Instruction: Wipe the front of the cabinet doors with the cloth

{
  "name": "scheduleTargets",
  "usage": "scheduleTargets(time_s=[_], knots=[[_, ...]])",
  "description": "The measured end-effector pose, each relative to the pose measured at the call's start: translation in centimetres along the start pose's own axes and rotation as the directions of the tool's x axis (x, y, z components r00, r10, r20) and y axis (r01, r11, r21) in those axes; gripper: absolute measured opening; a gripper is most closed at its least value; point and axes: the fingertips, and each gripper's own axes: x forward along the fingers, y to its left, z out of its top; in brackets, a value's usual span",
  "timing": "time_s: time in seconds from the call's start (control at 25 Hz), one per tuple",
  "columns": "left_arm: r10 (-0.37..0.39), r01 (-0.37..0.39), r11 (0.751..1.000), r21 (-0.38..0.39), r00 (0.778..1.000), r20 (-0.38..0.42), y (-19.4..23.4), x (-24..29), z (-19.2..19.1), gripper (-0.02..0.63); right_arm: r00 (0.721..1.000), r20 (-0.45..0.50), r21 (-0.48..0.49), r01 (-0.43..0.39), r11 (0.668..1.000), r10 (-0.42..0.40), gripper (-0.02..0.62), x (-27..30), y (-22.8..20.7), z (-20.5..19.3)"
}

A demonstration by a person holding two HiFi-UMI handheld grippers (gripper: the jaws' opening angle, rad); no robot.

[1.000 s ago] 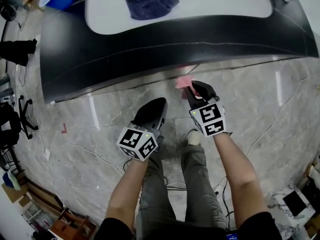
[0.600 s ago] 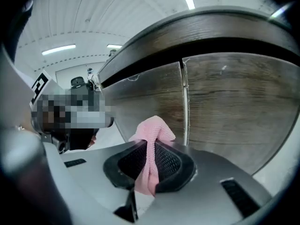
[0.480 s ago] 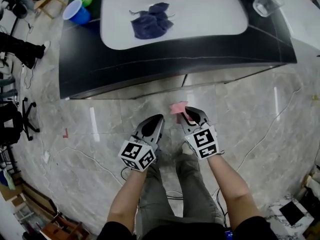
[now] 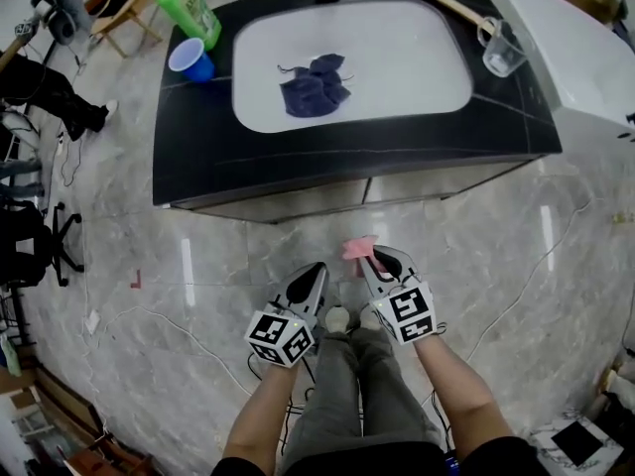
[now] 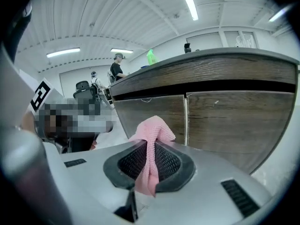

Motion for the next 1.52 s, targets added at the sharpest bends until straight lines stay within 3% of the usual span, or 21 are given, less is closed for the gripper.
scheduleTargets(time_s=[0.48,0.96,1.36,1.52], knots=[[0.005,-0.004,1.0,-0.015,0.999,0.032,2.5,-3.2,1.3,0.009,0.999,0.034,-0.008,-0.003,1.0,0.003,0.055,1.3,4.2,2.4],[-0.009,0.009,1.0,0.0,0.998,0.067,3.4,-3.4,3.7,0.009,0.997,0.082,-0.039,0.012,0.999,-0.009,0.055,2.1,4.9,5.2],[0.009,-0.012,0.999,0.039,0.997,0.082,2.9,-1.7,4.7,0.009,0.991,0.134,-0.031,0.033,0.999,-0.029,0.054,2.7,1.3,6.7],[0.04,-0.042,0.999,0.022,0.994,0.105,1.9,0.2,4.8,0.011,0.99,0.143,-0.058,0.016,0.998,-0.007,0.054,2.7,-1.2,7.1]])
